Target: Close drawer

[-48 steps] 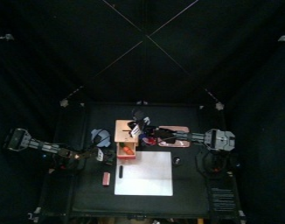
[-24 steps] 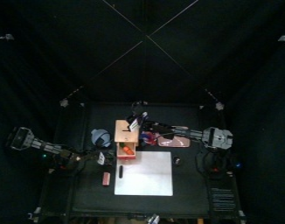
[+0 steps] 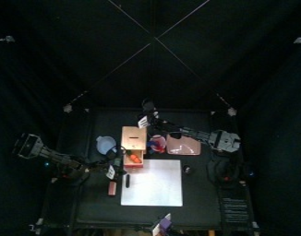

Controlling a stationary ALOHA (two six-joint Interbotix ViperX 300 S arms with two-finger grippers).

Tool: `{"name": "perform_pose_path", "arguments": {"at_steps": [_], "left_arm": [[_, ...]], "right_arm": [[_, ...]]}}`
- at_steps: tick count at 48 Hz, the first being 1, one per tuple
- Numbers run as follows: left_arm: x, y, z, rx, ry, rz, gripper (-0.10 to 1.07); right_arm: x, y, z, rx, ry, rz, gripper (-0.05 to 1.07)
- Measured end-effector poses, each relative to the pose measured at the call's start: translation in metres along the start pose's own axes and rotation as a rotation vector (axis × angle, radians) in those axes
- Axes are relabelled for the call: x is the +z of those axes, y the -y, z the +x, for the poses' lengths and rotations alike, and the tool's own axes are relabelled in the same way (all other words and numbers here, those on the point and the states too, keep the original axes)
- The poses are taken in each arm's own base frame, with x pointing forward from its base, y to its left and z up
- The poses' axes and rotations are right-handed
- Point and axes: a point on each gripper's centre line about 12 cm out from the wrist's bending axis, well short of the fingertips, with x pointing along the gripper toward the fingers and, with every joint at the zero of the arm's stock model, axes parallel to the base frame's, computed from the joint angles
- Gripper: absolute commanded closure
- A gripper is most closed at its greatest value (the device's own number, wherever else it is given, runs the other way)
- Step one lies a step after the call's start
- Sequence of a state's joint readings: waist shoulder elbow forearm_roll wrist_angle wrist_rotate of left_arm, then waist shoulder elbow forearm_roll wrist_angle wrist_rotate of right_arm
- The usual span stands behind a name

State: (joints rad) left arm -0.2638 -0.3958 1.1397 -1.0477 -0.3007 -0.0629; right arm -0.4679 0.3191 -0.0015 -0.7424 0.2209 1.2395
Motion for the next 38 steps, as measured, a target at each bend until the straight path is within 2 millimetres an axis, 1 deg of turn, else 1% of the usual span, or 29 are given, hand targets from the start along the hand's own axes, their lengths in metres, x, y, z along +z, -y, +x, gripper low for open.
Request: {"name": "perform_pose_path", "arguments": {"at_steps": [5,12,20,28,33,38], "left_arm": [[-0.001,0.001,0.005,0.015,-0.007,-0.009,0.42],[-0.004,-0.003,0.012,0.050,-0.015,-0.035,0.42],[-0.009,-0.009,0.021,0.096,-0.026,-0.049,0.42],[-0.011,-0.010,0.029,0.118,-0.030,-0.045,0.42],[-0.012,-0.014,0.034,0.141,-0.031,-0.042,0.42],[-0.011,-0.017,0.038,0.157,-0.030,-0.043,0.42]], "right_arm": [[-0.006,0.012,0.014,-0.026,-0.017,0.023,0.65],[-0.008,0.017,0.020,-0.041,-0.025,0.028,0.65],[-0.016,0.014,0.021,-0.058,-0.046,0.022,0.65],[-0.024,0.010,0.020,-0.090,-0.074,0.022,0.65],[-0.031,0.004,0.019,-0.097,-0.093,0.022,0.65],[-0.038,0.003,0.022,-0.106,-0.110,0.026,0.65]]}}
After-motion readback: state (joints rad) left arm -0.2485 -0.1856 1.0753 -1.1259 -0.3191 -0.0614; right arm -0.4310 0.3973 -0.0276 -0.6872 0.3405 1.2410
